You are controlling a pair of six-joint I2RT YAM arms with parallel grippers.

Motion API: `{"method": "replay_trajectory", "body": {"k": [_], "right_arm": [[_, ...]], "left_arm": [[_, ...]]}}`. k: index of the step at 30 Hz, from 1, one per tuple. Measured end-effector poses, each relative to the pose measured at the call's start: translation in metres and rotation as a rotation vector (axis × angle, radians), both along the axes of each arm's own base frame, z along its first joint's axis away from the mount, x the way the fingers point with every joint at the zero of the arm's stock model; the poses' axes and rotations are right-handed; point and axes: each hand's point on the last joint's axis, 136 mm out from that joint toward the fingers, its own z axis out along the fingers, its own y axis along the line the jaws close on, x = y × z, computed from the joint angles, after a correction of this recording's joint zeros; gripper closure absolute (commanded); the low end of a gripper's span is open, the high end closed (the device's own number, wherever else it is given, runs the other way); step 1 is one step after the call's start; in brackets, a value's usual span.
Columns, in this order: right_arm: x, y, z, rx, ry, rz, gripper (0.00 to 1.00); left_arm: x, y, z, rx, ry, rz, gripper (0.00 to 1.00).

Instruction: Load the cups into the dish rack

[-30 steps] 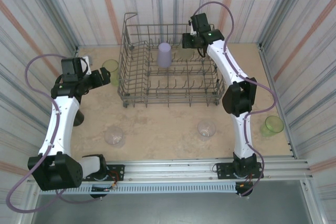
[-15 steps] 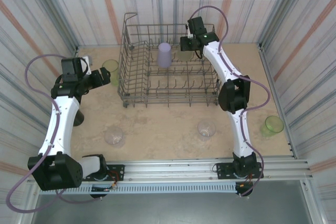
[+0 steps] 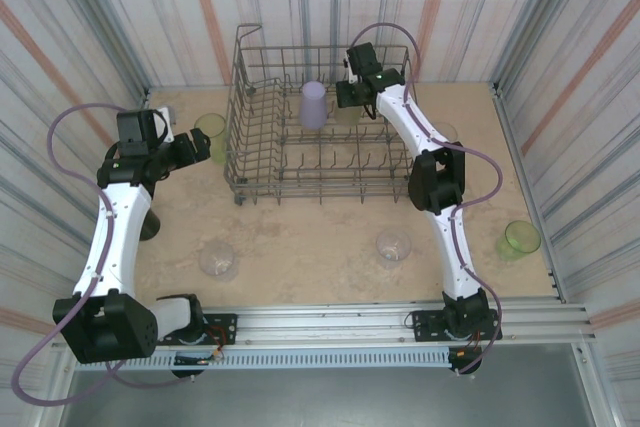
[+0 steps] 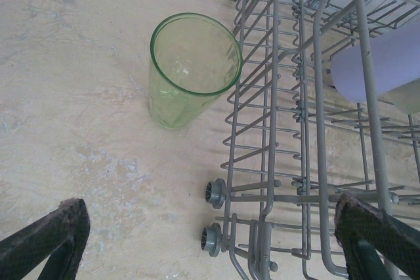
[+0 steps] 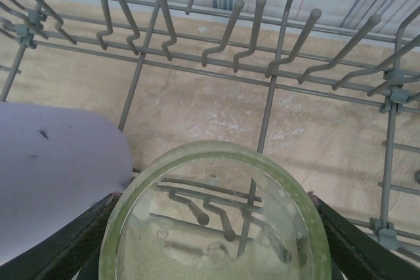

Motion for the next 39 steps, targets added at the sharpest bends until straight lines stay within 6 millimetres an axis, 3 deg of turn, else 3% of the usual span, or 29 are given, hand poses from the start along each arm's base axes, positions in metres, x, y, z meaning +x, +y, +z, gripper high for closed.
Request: {"method": "replay_trajectory", "body": {"k": [11,22,26,32,39], "right_arm": [[0.0,-0.002,-0.003,-0.026,0.001,0.004,0.08],[-0.006,0.0,0.001,-0.003,0.021,0.01,0.01],[-0.009,0.002,0.022,0.03,0.007,0.01,0.01],[-0.018,0.003,0.077,0.099,-0.057,0.011,0.01],[-0.036,-0.012,0.118,0.128,-0.079,-0.011,0.01]], "left_arm": [[0.0,0.0,0.0,-0.002,0.0,-0.002,0.01],[0.0,0.0,0.0,-0.005,0.0,0.0,0.01],[0.0,0.0,0.0,-0.005,0.0,0.0,0.01],[0.0,0.0,0.0,-0.004,0.0,0.001,0.01],[0.0,0.0,0.0,-0.005,0.001,0.001,0.01]]}}
